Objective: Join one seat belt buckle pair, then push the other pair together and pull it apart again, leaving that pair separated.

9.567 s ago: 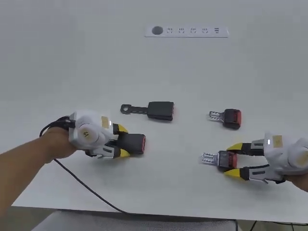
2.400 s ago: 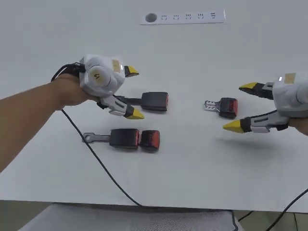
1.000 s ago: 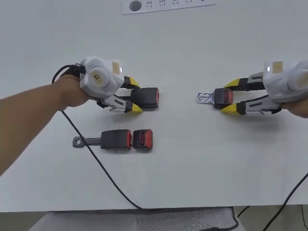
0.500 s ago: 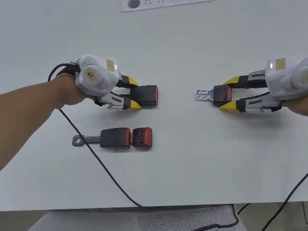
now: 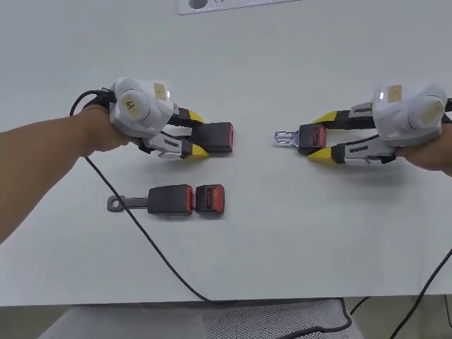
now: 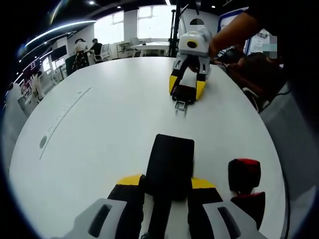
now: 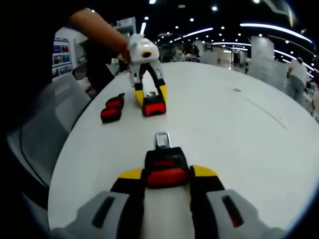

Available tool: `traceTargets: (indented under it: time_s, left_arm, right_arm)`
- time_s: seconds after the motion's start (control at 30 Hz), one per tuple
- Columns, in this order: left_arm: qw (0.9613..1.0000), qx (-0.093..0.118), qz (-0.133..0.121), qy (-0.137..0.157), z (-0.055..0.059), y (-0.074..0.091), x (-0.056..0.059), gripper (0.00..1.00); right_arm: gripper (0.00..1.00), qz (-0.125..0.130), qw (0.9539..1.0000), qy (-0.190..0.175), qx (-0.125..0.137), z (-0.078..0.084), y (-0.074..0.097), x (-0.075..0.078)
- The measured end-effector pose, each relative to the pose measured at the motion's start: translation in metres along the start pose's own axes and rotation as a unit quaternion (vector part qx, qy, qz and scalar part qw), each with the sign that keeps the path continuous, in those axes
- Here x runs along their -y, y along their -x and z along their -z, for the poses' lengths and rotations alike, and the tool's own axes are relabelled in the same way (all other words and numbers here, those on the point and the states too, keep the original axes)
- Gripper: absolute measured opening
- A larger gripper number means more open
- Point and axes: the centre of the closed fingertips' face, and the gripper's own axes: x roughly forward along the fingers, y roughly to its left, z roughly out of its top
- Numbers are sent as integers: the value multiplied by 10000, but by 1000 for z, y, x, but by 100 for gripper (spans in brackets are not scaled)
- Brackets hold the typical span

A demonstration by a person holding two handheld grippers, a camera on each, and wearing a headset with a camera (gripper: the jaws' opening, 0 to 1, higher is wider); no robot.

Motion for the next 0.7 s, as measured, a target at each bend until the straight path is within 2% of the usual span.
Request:
traceTargets:
  time_s: [0.37,0.53,0.7]
  left_arm:
    - [10000,-12,15,11,0,1,0,35]
    - [10000,-9,13,16,0,1,-1,35]
    - [10000,-9,6,33,1,1,-1,35]
  right_arm:
    - [35,-156,9998,149,-54,-21,-30,-9]
    - [35,-141,9997,145,-162,-28,-42,-11]
    - [35,-228,9993,200,-230,-35,-53,-13]
